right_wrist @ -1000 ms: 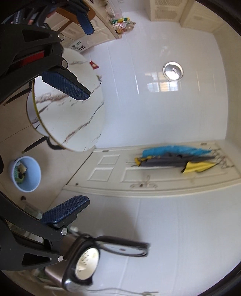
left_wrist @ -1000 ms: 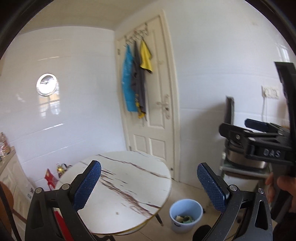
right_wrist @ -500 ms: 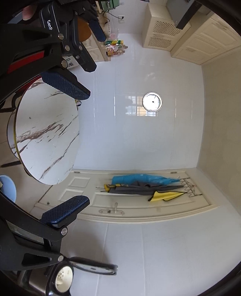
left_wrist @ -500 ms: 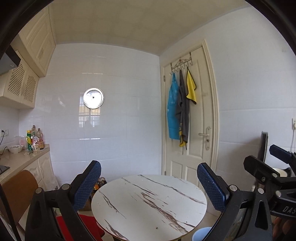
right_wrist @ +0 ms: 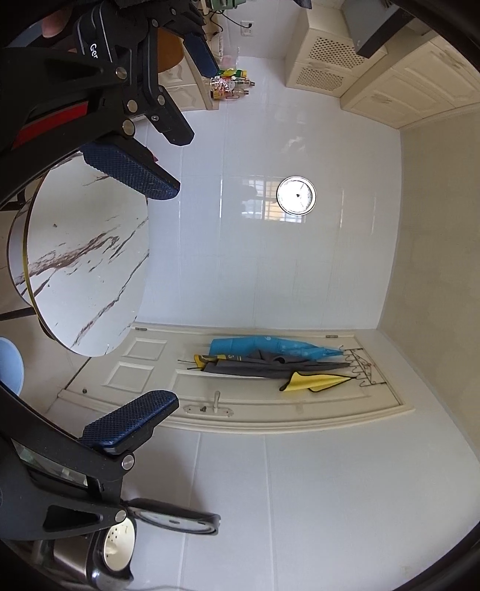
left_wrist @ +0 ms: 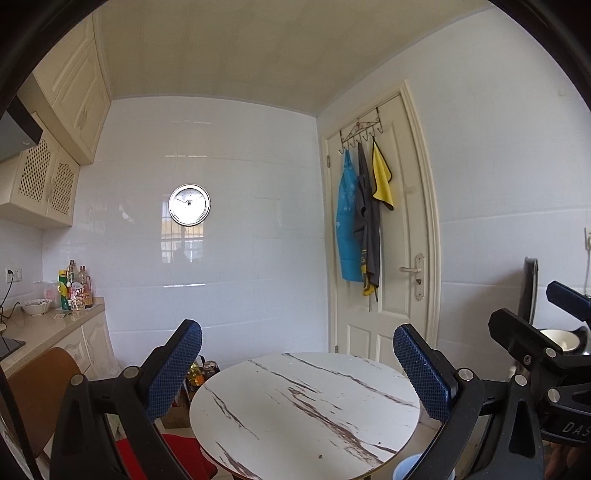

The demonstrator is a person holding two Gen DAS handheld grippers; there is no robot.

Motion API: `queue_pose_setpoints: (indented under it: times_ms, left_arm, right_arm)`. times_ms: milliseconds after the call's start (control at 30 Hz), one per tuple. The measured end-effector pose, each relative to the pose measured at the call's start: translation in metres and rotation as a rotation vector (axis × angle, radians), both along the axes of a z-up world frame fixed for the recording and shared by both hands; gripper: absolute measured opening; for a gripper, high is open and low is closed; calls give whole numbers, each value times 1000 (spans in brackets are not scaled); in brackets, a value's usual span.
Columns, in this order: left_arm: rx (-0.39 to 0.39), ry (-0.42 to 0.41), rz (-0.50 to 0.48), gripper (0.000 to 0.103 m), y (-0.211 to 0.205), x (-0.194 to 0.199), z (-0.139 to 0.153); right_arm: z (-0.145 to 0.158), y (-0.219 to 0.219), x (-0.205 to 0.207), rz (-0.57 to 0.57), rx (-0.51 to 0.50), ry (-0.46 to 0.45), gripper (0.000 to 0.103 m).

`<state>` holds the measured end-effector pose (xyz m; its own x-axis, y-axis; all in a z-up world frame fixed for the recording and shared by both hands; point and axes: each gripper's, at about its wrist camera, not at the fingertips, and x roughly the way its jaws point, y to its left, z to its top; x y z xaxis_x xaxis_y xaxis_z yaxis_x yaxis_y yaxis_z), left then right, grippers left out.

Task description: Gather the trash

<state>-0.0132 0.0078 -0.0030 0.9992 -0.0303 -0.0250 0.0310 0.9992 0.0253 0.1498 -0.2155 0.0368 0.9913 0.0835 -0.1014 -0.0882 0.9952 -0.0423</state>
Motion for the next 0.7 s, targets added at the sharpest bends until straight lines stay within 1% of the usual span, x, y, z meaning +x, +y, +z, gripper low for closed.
queue_pose_setpoints:
  times_ms: [133, 200, 267, 400, 533, 700]
  left_arm:
    - [6, 6, -1, 103, -8, 7, -4]
    - [4, 11, -8, 103, -11, 15, 0]
    - [2, 13, -16, 103, -2, 16, 2]
    - [1, 24, -36, 103, -5, 28, 2]
    - [15, 27, -34, 103, -9, 35, 5]
    - [24, 30, -34, 103, -8, 46, 5]
  right_arm:
    - [0, -3, 0, -9, 3, 10, 103]
    - [0, -3, 0, -16, 3, 14, 103]
    - [0, -5, 0, -30, 5, 19, 103]
    - [1, -9, 0, -46, 8, 26, 103]
    - [3, -13, -2, -78, 12, 22, 103]
    - [1, -19, 0, -75, 26, 38, 103]
